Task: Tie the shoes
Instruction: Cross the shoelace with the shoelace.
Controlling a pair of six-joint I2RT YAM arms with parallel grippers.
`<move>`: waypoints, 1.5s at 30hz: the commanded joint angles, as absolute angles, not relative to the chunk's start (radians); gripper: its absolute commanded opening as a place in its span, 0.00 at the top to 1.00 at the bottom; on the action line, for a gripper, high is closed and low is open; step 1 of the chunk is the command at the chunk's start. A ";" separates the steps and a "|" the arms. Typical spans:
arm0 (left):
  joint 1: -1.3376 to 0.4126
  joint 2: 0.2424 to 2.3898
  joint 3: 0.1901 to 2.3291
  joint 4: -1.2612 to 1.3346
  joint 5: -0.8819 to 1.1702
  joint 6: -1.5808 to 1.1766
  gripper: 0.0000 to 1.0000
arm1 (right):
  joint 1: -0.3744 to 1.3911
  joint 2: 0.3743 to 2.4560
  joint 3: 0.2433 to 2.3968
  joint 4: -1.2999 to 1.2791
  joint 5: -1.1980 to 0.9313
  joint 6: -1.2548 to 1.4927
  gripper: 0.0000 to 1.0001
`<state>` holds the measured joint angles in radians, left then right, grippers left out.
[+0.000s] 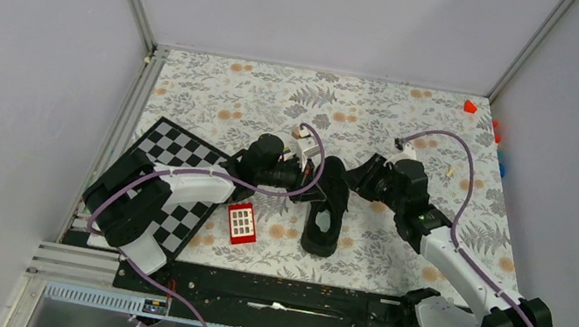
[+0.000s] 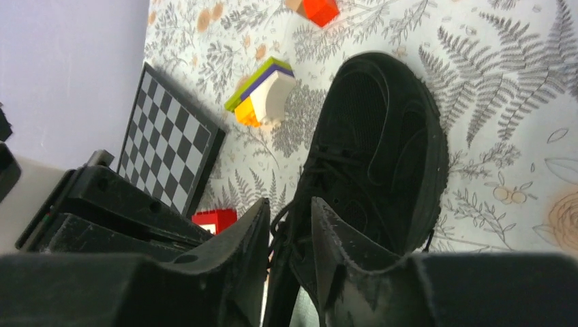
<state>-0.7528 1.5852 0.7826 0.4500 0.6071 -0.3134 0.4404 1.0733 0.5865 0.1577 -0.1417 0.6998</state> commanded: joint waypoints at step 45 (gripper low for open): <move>-0.760 1.595 0.830 0.466 0.641 -0.327 1.00 | 0.512 1.270 0.665 0.110 -0.182 0.636 0.92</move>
<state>-0.7555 1.5890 0.7914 0.4389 0.6140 -0.3256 0.4984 1.2621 0.6567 0.0872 -0.2008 0.6514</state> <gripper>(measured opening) 0.020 0.080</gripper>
